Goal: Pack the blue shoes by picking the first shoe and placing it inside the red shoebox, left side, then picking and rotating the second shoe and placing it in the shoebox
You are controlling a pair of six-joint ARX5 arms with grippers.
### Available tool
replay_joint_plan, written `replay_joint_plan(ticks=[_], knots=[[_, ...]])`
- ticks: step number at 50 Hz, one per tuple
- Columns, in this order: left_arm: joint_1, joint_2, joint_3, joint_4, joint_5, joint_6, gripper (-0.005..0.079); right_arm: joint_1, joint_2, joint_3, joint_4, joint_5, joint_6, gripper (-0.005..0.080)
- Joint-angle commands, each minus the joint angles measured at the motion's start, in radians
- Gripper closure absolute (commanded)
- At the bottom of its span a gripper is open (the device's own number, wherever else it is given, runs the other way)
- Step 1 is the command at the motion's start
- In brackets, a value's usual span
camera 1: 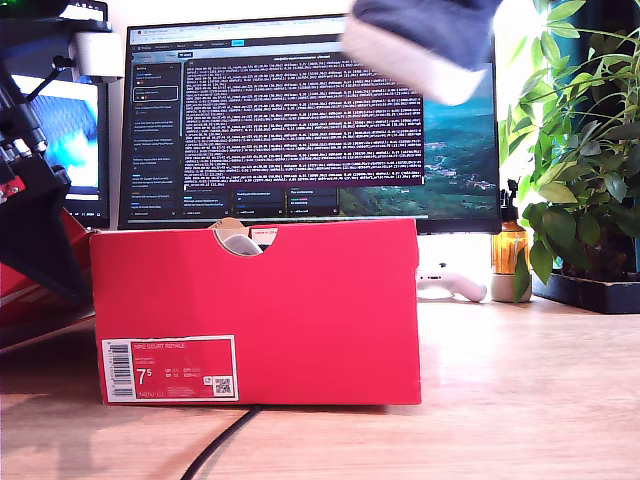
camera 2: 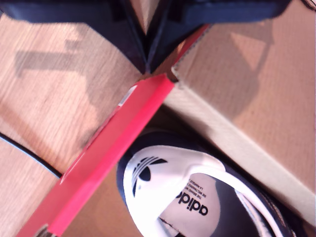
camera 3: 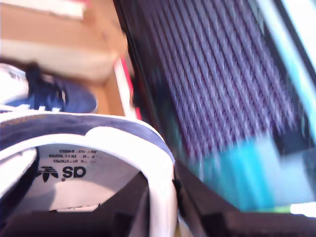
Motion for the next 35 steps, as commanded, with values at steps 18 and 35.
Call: replay_joint_plan(ticks=[18, 35], knots=[[-0.003, 0.01, -0.003, 0.005, 0.011, 0.002, 0.0759, 0.087, 0.142, 0.019, 0.138, -0.016, -0.068, 0.0764], [-0.003, 0.01, -0.003, 0.005, 0.011, 0.003, 0.0759, 0.085, 0.241, 0.019, 0.219, -0.016, -0.099, 0.0764]])
